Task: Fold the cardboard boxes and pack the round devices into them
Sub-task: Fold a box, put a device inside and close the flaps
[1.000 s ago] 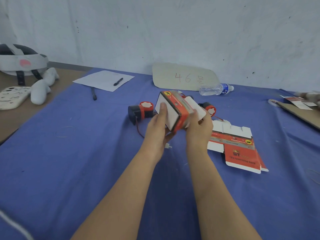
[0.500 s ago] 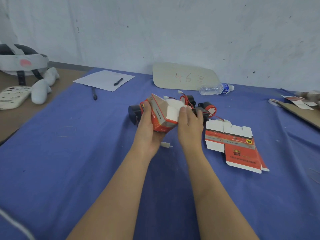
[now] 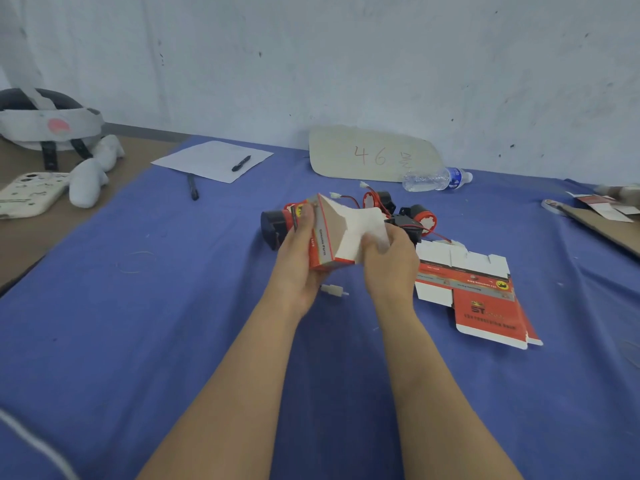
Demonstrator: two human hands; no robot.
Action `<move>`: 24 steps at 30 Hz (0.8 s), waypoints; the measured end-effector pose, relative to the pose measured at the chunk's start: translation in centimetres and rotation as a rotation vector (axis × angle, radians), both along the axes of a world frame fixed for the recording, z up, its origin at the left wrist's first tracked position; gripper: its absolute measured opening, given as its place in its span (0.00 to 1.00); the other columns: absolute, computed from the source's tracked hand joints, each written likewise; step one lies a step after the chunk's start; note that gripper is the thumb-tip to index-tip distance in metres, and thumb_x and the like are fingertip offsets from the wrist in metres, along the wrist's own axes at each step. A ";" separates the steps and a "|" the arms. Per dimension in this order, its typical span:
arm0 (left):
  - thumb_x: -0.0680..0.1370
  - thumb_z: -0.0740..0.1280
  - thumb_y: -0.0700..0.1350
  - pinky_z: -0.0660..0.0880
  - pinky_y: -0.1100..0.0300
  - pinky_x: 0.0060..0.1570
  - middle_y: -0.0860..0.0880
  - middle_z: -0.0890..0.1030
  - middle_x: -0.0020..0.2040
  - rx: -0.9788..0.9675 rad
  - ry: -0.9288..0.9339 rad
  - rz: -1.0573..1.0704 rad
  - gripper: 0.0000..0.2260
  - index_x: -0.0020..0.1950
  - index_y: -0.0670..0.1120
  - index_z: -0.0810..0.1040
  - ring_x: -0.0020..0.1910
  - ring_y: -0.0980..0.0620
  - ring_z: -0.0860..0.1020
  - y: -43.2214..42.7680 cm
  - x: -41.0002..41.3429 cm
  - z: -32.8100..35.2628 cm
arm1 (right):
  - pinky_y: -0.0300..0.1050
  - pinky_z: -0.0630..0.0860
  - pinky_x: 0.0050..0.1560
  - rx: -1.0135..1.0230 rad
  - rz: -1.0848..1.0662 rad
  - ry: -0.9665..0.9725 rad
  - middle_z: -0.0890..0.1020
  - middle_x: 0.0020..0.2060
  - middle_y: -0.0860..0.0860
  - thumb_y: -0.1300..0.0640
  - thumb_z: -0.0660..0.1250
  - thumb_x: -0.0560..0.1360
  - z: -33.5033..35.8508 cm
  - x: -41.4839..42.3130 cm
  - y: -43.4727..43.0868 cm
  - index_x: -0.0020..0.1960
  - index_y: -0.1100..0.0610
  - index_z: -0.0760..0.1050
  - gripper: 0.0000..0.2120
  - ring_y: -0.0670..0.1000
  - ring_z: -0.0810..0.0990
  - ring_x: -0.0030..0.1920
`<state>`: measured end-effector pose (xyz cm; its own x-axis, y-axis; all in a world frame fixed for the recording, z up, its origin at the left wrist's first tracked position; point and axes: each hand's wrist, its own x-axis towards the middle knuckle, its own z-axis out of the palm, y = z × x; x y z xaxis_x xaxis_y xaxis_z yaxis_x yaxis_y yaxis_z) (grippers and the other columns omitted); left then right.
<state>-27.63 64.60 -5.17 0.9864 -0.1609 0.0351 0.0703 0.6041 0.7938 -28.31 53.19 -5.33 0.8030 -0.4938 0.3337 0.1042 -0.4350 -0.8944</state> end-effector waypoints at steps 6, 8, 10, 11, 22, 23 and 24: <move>0.75 0.59 0.63 0.80 0.58 0.42 0.44 0.82 0.57 -0.114 0.018 -0.070 0.27 0.64 0.46 0.76 0.51 0.48 0.82 0.1 -0.2 0.1 | 0.26 0.69 0.31 0.129 0.218 -0.018 0.80 0.35 0.45 0.61 0.62 0.78 -0.2 -0.2 0.6 0.44 0.55 0.82 0.10 0.42 0.76 0.35; 0.77 0.57 0.63 0.80 0.57 0.43 0.45 0.82 0.54 -0.192 0.022 -0.104 0.25 0.63 0.46 0.77 0.50 0.49 0.82 0.5 -0.2 0.1 | 0.32 0.75 0.34 0.500 0.369 0.065 0.83 0.35 0.47 0.55 0.62 0.80 0.6 -0.4 0.8 0.38 0.53 0.82 0.15 0.45 0.80 0.36; 0.75 0.59 0.63 0.78 0.56 0.49 0.45 0.81 0.58 -0.248 0.017 -0.146 0.26 0.65 0.47 0.76 0.54 0.48 0.79 0.8 -0.3 0.2 | 0.38 0.79 0.37 0.837 0.455 0.096 0.85 0.42 0.52 0.52 0.62 0.80 0.9 -0.5 0.4 0.43 0.56 0.81 0.14 0.47 0.83 0.42; 0.74 0.60 0.62 0.76 0.55 0.52 0.45 0.80 0.61 -0.268 0.019 -0.170 0.28 0.66 0.47 0.75 0.58 0.47 0.78 0.8 -0.4 0.3 | 0.39 0.79 0.37 0.945 0.490 0.095 0.85 0.44 0.54 0.53 0.62 0.80 0.9 -0.5 0.1 0.46 0.58 0.80 0.12 0.49 0.83 0.43; 0.78 0.58 0.62 0.80 0.56 0.47 0.45 0.80 0.60 -0.329 0.050 -0.252 0.27 0.69 0.46 0.73 0.54 0.48 0.80 0.7 -0.5 0.2 | 0.39 0.75 0.37 0.986 0.534 0.188 0.81 0.37 0.52 0.56 0.64 0.79 0.8 -0.7 0.2 0.41 0.56 0.82 0.11 0.47 0.75 0.36; 0.79 0.57 0.62 0.80 0.57 0.45 0.46 0.81 0.60 -0.290 0.052 -0.192 0.26 0.68 0.46 0.74 0.54 0.49 0.81 0.4 -0.3 0.2 | 0.38 0.74 0.37 1.004 0.436 0.156 0.80 0.37 0.51 0.53 0.65 0.78 0.7 -0.5 0.3 0.44 0.56 0.79 0.09 0.46 0.75 0.35; 0.80 0.56 0.61 0.80 0.57 0.44 0.47 0.81 0.60 -0.231 0.045 -0.102 0.25 0.68 0.47 0.74 0.55 0.50 0.81 0.2 0.0 0.0 | 0.38 0.75 0.37 1.065 0.380 0.101 0.81 0.38 0.50 0.49 0.65 0.78 0.6 -0.3 0.4 0.47 0.56 0.78 0.10 0.46 0.77 0.36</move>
<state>-27.63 64.78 -5.14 0.9669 -0.2521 0.0392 0.1718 0.7569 0.6305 -28.59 53.60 -4.73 0.9609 -0.2064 -0.1848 -0.0261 0.5965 -0.8022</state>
